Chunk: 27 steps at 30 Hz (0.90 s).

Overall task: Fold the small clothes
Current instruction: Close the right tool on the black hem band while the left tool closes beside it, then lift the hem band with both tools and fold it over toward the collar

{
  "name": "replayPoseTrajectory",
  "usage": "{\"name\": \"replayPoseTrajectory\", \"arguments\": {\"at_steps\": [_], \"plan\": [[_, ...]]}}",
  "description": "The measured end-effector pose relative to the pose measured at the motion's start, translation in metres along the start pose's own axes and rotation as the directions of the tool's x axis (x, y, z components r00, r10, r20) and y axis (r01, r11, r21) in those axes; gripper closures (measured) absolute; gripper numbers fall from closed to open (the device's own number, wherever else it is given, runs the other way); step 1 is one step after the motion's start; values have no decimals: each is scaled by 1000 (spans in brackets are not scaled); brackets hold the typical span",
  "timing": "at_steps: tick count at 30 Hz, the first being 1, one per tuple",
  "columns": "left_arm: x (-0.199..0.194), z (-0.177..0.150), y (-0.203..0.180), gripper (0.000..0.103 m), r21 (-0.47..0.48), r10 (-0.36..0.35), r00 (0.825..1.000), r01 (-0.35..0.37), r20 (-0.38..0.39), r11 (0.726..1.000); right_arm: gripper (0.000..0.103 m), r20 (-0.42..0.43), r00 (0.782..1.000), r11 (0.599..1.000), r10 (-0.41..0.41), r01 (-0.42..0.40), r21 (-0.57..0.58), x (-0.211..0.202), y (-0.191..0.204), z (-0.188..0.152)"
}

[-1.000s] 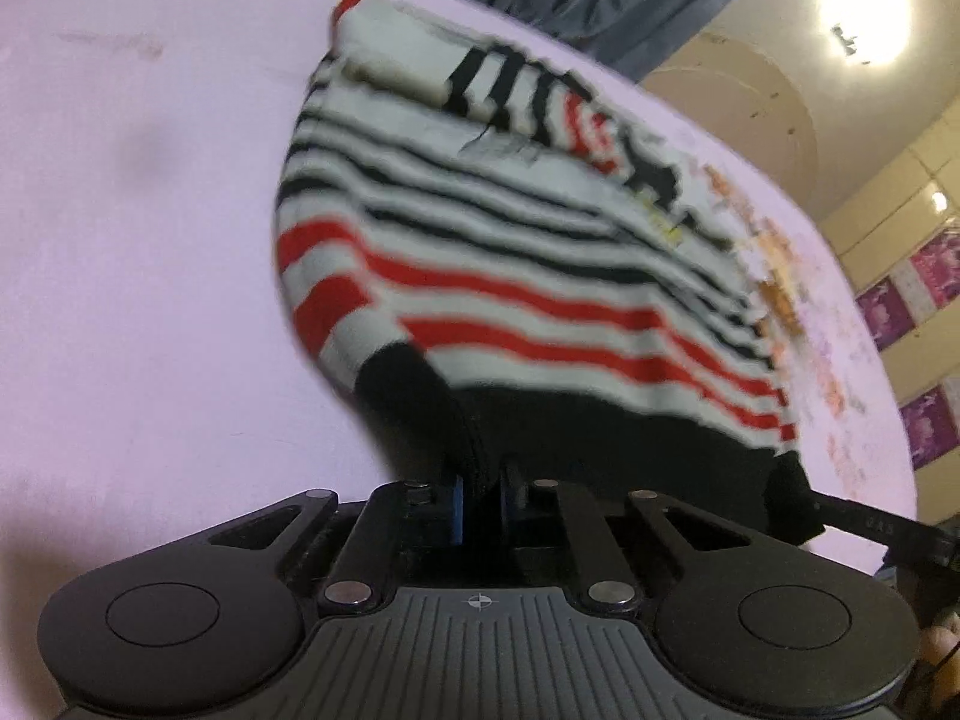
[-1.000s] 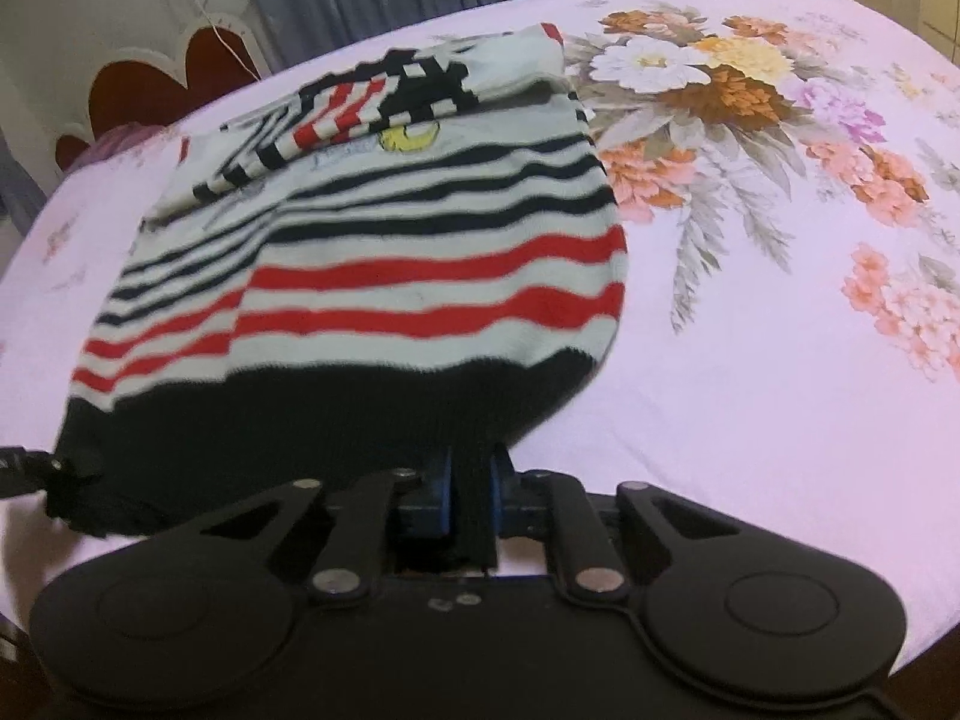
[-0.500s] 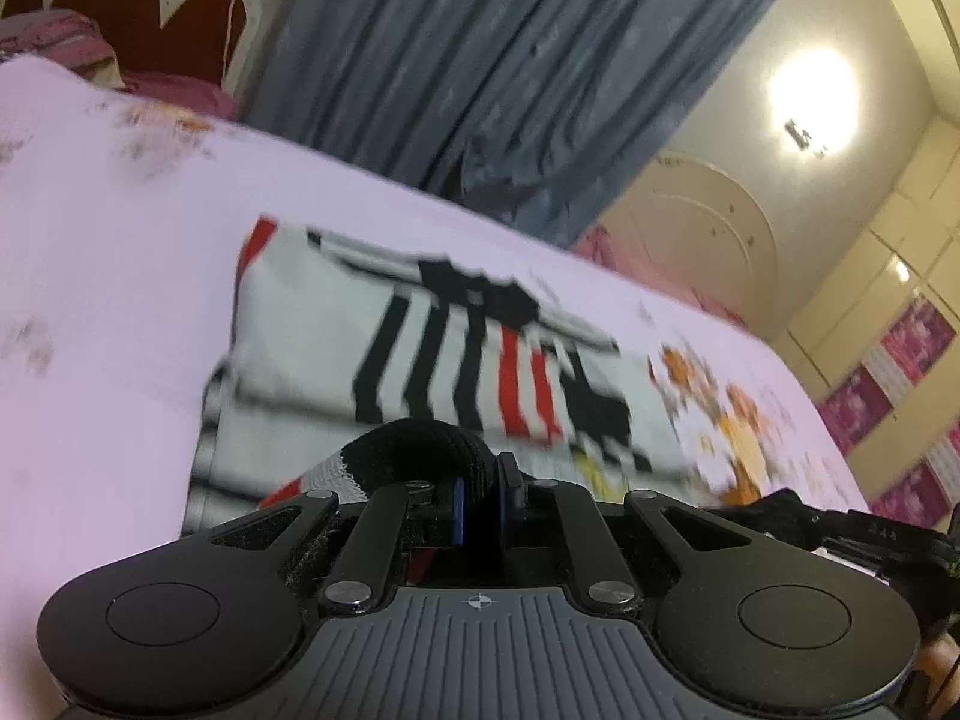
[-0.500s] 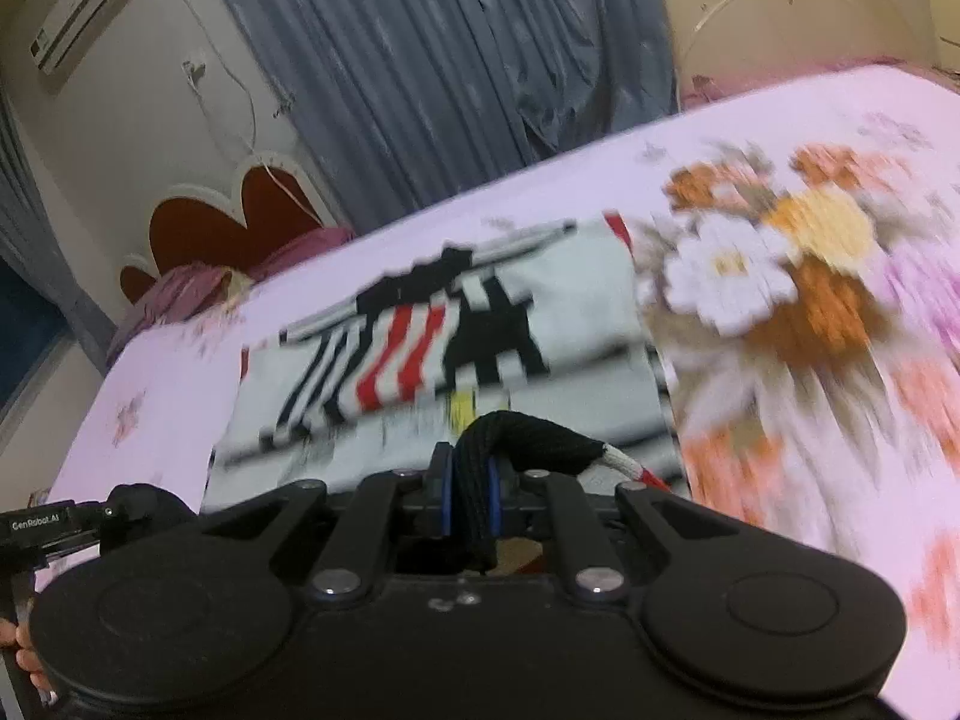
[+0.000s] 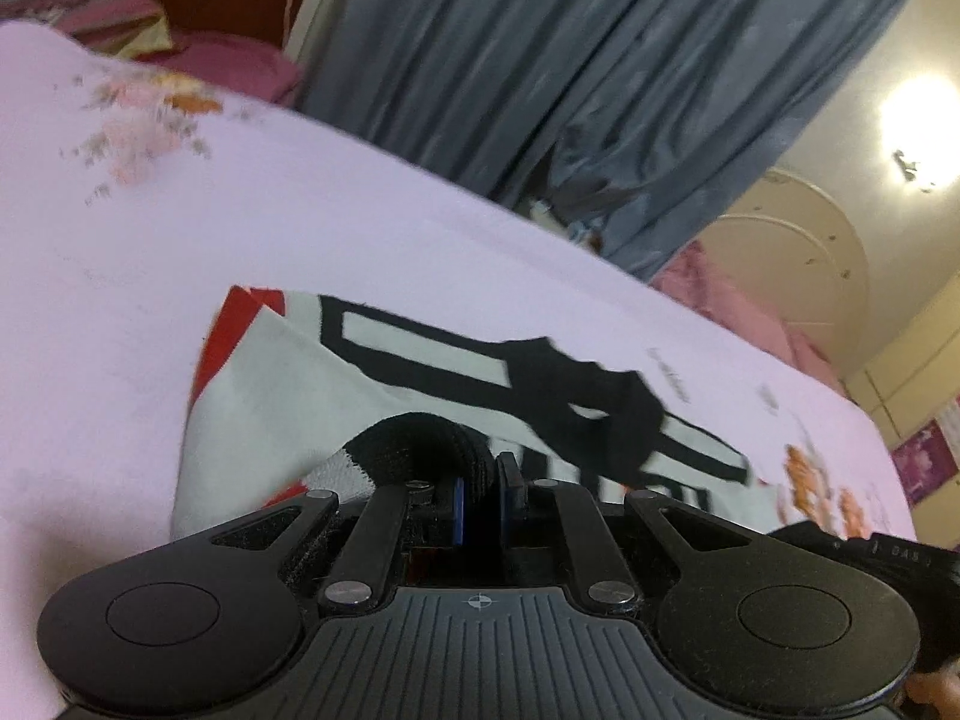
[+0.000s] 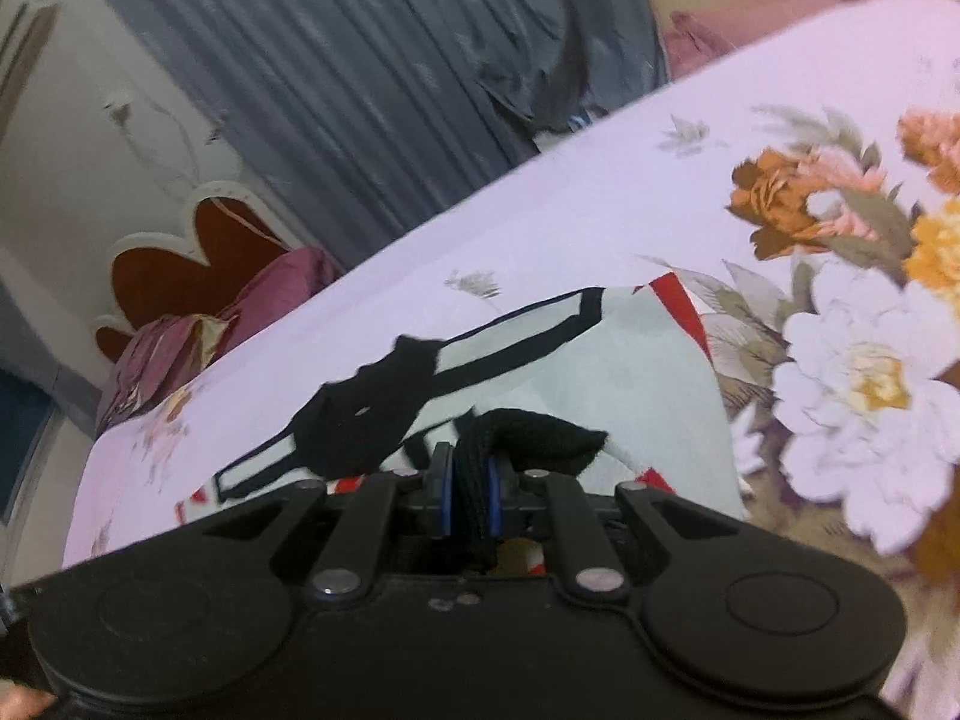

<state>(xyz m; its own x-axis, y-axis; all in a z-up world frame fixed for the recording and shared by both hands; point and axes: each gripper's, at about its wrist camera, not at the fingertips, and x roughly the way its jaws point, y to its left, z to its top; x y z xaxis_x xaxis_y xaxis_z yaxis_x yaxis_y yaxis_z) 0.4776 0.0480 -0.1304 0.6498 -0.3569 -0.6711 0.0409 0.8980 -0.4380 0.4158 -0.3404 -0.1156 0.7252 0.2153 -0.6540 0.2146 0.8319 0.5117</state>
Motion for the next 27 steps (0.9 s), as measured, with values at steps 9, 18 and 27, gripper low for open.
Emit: {"name": "replayPoseTrajectory", "arguments": {"at_steps": [9, 18, 27], "plan": [[41, 19, 11, 52, -44, 21, 998, -24, -65, 999, 71, -28, 1000, 998, -9, 10, 69, 43, -20, 18], [29, 27, 9, 5, 85, 55, 998, -58, 38, 995, 35, 43, 998, 986, -46, 52, -156, 35, -6, 26], [50, 11, -5, 52, 235, 146, 989, -142, 2, 961, 63, -3, 990, 926, -140, 130, -354, 67, 9, 15]]}}
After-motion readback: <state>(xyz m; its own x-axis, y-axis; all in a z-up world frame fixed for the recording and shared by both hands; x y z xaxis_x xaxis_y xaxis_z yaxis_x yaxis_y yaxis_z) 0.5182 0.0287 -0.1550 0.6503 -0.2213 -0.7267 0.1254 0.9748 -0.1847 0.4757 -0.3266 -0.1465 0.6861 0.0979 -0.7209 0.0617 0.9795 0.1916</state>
